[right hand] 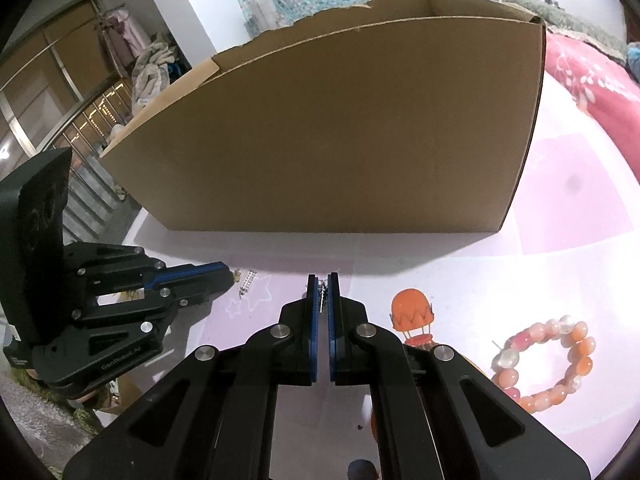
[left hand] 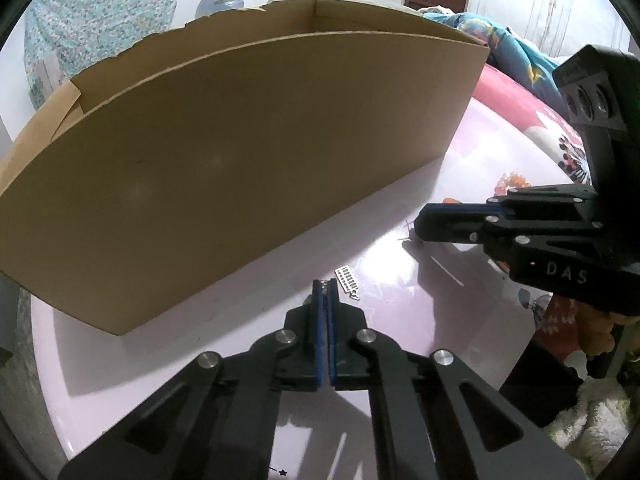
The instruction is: Organize jewelry
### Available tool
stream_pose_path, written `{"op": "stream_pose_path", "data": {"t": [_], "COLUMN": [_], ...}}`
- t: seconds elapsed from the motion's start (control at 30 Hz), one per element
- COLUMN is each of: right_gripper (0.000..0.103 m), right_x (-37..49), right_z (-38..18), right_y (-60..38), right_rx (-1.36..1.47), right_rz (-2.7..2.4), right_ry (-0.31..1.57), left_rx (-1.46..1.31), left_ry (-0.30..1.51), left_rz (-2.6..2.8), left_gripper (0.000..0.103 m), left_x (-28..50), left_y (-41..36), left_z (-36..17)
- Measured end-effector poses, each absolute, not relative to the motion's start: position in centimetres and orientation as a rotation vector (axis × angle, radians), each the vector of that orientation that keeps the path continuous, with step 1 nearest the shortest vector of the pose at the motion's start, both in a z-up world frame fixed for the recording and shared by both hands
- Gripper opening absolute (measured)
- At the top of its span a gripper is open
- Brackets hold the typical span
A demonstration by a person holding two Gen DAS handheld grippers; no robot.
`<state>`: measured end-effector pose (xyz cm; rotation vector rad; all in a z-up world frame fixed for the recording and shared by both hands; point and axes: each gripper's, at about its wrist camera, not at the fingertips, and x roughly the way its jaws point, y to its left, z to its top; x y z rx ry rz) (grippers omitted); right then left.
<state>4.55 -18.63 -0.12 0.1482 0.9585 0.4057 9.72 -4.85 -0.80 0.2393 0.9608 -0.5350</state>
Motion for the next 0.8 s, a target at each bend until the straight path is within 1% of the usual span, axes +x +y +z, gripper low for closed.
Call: {"op": "stream_pose_path", "data": {"t": [0.3, 0.5, 0.67, 0.8], "right_gripper": [0.002, 0.002, 0.002, 0.002], "right_x": [3.9, 3.2, 2.4, 2.6], "right_z": [0.5, 2.0, 5.1, 9.1], "right_y": [-18.7, -18.9, -18.6, -19.0], "right_rx": [0.143, 0.145, 0.113, 0.129], "right_rz": [0.403, 0.415, 0.437, 0.472], "right_ry": [0.941, 0.912, 0.853, 0.756], "left_rx": [0.210, 0.174, 0.114, 0.068], "left_ry": [0.942, 0.905, 0.855, 0.784], "left_rz": [-0.532, -0.533, -0.559, -0.597], "left_gripper": [0.001, 0.001, 0.001, 0.001], "left_x": [9.3, 8.4, 7.5, 7.3], "left_y": [-3.9, -2.7, -1.3, -0.3], "left_z": [0.3, 2.6, 6.4, 10.5]}}
